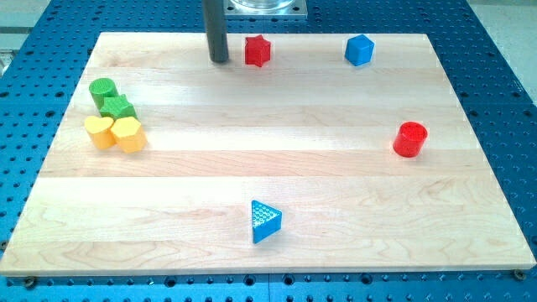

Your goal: Push the red star towards the blue cube

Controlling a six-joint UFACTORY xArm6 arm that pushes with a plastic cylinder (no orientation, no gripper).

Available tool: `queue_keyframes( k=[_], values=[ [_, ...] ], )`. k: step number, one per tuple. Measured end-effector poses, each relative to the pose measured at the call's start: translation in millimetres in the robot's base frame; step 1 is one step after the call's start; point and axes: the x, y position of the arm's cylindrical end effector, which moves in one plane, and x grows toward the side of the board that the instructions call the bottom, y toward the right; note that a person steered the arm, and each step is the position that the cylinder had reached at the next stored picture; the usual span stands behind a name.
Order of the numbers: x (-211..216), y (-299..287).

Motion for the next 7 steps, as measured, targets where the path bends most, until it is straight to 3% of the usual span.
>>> queue_keyframes(
  k=[1,3,4,5,7],
  values=[
    [33.2,71.2],
    [11.8,-36.9],
    [-5.6,-22.8],
    [-26.0,13.4],
    [24.1,106.0]
  ],
)
